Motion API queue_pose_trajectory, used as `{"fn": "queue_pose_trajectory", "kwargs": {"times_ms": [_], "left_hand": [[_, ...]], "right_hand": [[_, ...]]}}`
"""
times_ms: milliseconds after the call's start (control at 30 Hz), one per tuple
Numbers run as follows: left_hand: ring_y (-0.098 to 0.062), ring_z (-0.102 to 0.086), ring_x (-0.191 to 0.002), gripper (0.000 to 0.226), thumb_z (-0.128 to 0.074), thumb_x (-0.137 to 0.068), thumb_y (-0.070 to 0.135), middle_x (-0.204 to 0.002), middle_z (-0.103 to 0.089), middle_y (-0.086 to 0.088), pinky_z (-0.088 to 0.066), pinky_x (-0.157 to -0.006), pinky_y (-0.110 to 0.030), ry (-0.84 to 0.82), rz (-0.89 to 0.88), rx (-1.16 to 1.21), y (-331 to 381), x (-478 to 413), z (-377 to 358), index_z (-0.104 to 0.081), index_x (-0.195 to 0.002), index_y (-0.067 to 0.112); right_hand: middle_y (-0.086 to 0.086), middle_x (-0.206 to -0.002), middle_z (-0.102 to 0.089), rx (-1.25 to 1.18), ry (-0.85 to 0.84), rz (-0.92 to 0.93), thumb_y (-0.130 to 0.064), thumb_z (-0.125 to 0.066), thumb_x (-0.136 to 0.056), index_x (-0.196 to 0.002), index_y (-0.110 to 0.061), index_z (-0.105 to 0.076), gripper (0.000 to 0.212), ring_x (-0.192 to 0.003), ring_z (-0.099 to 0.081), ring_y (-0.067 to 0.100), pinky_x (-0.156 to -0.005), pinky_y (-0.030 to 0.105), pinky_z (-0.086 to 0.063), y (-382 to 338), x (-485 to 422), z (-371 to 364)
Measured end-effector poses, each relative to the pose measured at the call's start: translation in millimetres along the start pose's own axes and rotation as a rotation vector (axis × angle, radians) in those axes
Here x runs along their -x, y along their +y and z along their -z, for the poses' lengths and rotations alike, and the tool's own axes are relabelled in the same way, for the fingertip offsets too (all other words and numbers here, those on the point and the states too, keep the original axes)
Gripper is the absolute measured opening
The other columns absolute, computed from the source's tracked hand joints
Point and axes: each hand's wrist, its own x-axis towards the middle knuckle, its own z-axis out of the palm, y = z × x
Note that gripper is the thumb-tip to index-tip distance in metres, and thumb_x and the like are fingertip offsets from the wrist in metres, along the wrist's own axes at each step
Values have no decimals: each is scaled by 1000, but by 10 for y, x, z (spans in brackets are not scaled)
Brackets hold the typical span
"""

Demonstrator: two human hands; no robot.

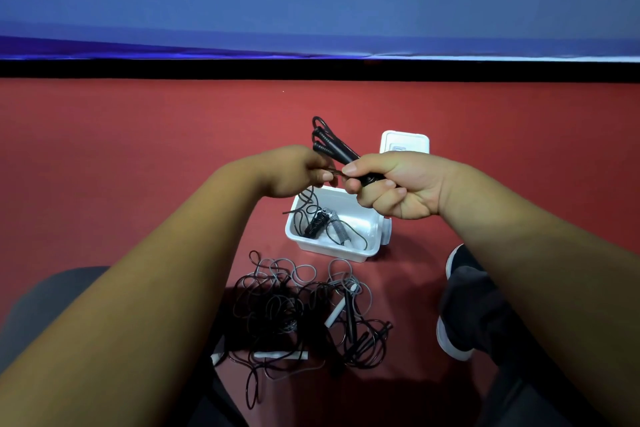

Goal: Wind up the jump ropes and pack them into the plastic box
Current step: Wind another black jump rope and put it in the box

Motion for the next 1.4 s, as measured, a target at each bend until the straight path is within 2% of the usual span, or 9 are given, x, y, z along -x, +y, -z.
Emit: {"fn": "queue_pose_trajectory", "kwargs": {"times_ms": [200, 333, 400, 533, 633, 833, 1033, 1200, 1400], "left_hand": [[-5, -66, -102, 17, -64, -103, 24, -107, -76, 18, -47, -93, -26, 129, -38, 236, -44, 11, 20, -76, -108, 35], [-1, -61, -78, 18, -66, -97, 14, -82, -71, 17, -47, -80, -24, 146, -109, 396, -46, -3, 34, -74, -92, 30], [-12, -58, -78, 11, -68, -92, 10, -84, -68, 6, -48, -78, -33, 122, -173, 465, -36, 12, 53, -72, -95, 20], [-19, -63, -86, 16, -61, -95, -6, -93, -70, -6, -50, -82, -35, 21, -239, 556, 32, 45, 105, -68, -102, 7], [-25, -59, -90, 8, -64, -97, 1, -97, -68, -11, -46, -85, -40, -73, -233, 622, 58, 32, 139, -70, -101, 6], [-18, -65, -89, 24, -57, -89, -16, -92, -69, -11, -53, -87, -25, -190, -209, 727, 83, 27, 180, -70, -101, -1], [-18, -61, -87, 50, -43, -71, -7, -93, -67, -12, -53, -80, -25, -115, -177, 925, 124, 41, 237, -77, -107, 3], [-29, -67, -96, 53, -39, -71, -3, -98, -69, -21, -50, -73, -28, -66, -145, 1007, 160, 45, 261, -74, -111, -1], [-32, -68, -86, 50, -29, -91, 13, -102, -70, -29, -54, -76, -34, -45, -88, 1048, 188, 50, 323, -66, -120, -4]], "right_hand": [[-2, -76, -57, 52, -219, -78, -15, -64, -93, -128, -7, -76, 38, -43, -24, 4, -32, 9, -23, 7, 8, 39], [4, -81, -55, -30, -384, -153, -5, -87, -78, -107, -13, -64, 37, -45, -22, 2, -30, 11, -29, 35, -10, 63], [6, -86, -54, 1, -420, -187, -4, -85, -81, -97, -15, -49, 41, -44, -22, 2, -30, 11, -28, 61, -18, 73], [7, -93, -51, 128, -469, -257, -6, -79, -89, -94, -15, -44, 37, -45, -25, 1, -31, 11, -30, 102, -18, 87], [8, -92, -50, 202, -422, -306, -4, -74, -91, -108, -17, -44, 36, -45, -27, -1, -31, 11, -32, 131, -35, 93], [10, -83, -59, 311, -225, -318, -6, -61, -97, -109, -12, -53, 15, -41, -31, -1, -30, 11, -29, 156, -56, 58], [6, -78, -60, 373, -102, -322, -11, -60, -99, -124, -11, -67, 26, -41, -25, 0, -32, 9, -24, 183, -77, 59], [3, -74, -51, 275, -24, -336, -11, -62, -101, -114, -11, -65, 14, -41, -27, 1, -31, 11, -24, 182, -156, 110], [-1, -72, -47, 157, 159, -286, -12, -59, -105, -101, -14, -53, 8, -42, -25, 2, -31, 11, -22, 140, -240, 180]]}}
